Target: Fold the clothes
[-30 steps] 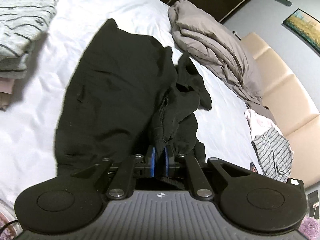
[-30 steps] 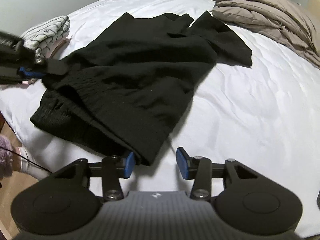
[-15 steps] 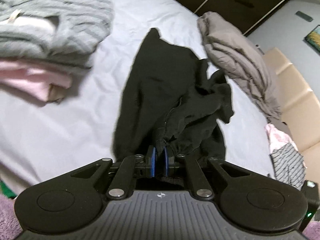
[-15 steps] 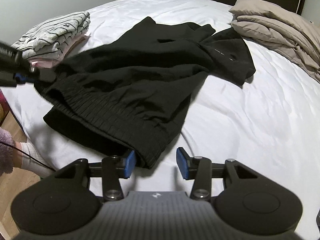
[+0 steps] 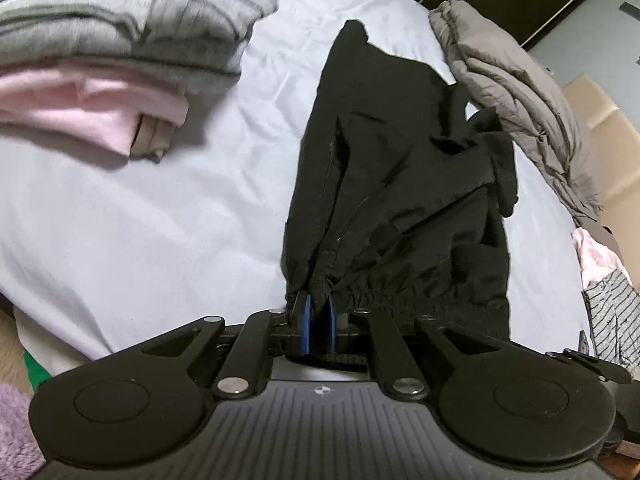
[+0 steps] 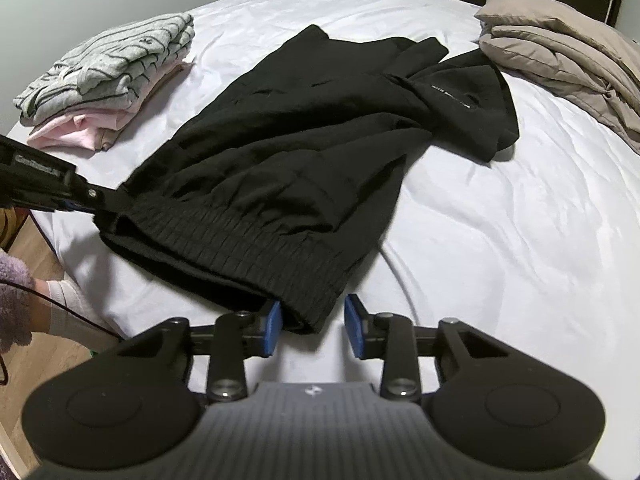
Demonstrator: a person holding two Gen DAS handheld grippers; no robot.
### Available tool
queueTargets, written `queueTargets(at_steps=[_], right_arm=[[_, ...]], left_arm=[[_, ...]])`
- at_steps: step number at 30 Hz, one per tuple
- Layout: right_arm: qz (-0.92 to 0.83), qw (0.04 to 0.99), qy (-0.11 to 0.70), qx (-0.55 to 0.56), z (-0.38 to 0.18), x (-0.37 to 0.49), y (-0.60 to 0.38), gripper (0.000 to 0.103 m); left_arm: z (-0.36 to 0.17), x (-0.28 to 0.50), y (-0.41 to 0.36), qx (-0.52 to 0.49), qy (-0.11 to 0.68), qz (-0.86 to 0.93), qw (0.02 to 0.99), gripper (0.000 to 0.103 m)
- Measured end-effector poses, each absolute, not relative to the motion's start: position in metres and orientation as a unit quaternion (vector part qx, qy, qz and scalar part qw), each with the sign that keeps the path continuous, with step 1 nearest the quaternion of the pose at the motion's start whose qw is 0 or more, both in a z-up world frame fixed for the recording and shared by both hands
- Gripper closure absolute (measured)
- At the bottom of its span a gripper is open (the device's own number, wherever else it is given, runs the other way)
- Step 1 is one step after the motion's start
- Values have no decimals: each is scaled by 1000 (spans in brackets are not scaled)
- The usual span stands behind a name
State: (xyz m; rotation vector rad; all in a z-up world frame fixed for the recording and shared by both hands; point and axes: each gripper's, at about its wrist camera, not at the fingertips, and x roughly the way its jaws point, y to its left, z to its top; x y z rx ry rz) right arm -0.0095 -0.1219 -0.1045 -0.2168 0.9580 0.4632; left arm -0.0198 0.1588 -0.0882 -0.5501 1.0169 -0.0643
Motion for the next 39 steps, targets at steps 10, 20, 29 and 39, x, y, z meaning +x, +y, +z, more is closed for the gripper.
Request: queueTargets(at_steps=[10, 20, 29, 39], right_arm=[[219, 854, 463, -91, -106, -6, -123, 67], [224, 855, 461, -81, -110, 0, -124, 79], [216, 880, 419, -53, -67, 4, -141, 95], [191, 938, 288, 3, 68, 21, -181, 97]], left_arm=[[-90, -28, 168, -293, 492, -21, 820, 57], [-104, -18, 169, -323, 498, -39, 804, 82], [-65, -21, 172, -369, 458, -93, 804, 91], [55, 10, 161, -416, 377, -184, 807, 91]])
